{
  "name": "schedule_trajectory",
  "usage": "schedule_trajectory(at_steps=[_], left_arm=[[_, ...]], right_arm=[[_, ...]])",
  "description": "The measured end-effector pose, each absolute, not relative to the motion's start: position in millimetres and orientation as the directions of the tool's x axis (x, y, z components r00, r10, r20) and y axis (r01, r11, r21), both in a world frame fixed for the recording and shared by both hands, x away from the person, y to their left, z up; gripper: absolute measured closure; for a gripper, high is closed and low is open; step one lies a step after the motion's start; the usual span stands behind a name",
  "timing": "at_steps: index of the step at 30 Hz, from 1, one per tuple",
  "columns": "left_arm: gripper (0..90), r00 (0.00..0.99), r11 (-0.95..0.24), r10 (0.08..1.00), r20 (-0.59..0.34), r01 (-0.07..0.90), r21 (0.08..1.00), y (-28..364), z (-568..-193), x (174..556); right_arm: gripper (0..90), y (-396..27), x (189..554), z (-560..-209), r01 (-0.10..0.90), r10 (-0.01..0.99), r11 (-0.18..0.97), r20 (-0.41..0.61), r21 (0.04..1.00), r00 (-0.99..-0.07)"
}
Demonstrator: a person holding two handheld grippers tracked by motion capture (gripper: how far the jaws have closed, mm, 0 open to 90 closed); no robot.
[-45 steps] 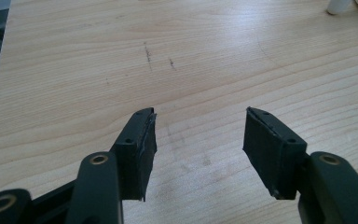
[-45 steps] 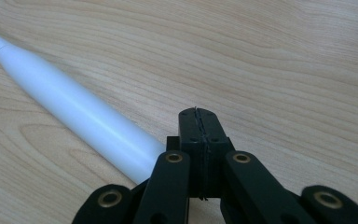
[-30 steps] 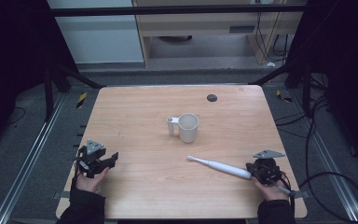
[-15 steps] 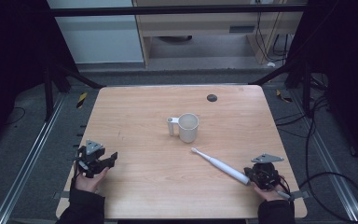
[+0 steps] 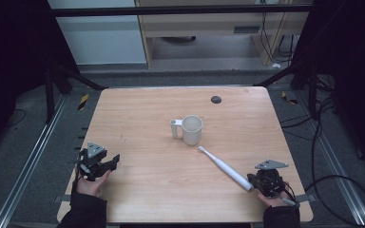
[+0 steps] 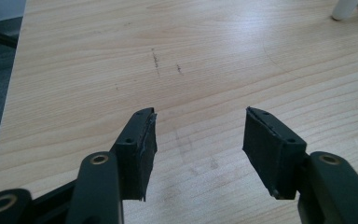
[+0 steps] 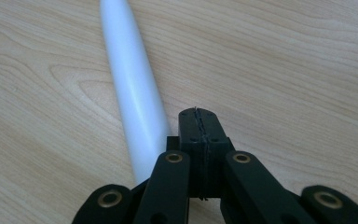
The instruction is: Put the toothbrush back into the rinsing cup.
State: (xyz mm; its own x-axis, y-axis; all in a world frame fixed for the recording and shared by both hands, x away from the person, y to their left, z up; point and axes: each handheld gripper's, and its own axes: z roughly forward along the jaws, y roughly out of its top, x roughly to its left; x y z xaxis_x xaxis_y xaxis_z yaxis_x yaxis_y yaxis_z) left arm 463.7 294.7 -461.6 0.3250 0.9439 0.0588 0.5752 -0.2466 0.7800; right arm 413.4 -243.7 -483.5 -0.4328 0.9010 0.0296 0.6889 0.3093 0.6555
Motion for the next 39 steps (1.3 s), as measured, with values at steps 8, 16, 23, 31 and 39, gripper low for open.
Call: schedule_trajectory(at_steps=[8, 16, 23, 31, 39], left_arm=[[45.4, 0.309, -0.238, 0.949, 0.06, 0.581, 0.779, 296, -461, 464], [47.5, 0.308, -0.24, 0.949, 0.065, 0.573, 0.784, 296, -461, 463], [48.0, 0.305, -0.24, 0.95, 0.072, 0.562, 0.791, 297, -460, 463], [49.4, 0.304, -0.248, 0.949, 0.082, 0.562, 0.789, 297, -461, 463], [46.4, 0.3, -0.24, 0.951, 0.073, 0.567, 0.788, 297, -462, 464]], right_arm=[[90.0, -240, 407, -483, 0.689, 0.897, 0.308, 0.042, 0.656, -0.441], [90.0, -236, 403, -484, 0.688, 0.893, 0.312, 0.046, 0.655, -0.448], [90.0, -236, 403, -483, 0.688, 0.891, 0.314, 0.047, 0.654, -0.451], [90.0, -234, 401, -483, 0.686, 0.89, 0.315, 0.047, 0.655, -0.454], [90.0, -238, 407, -470, 0.662, 0.902, 0.295, 0.027, 0.689, -0.43]])
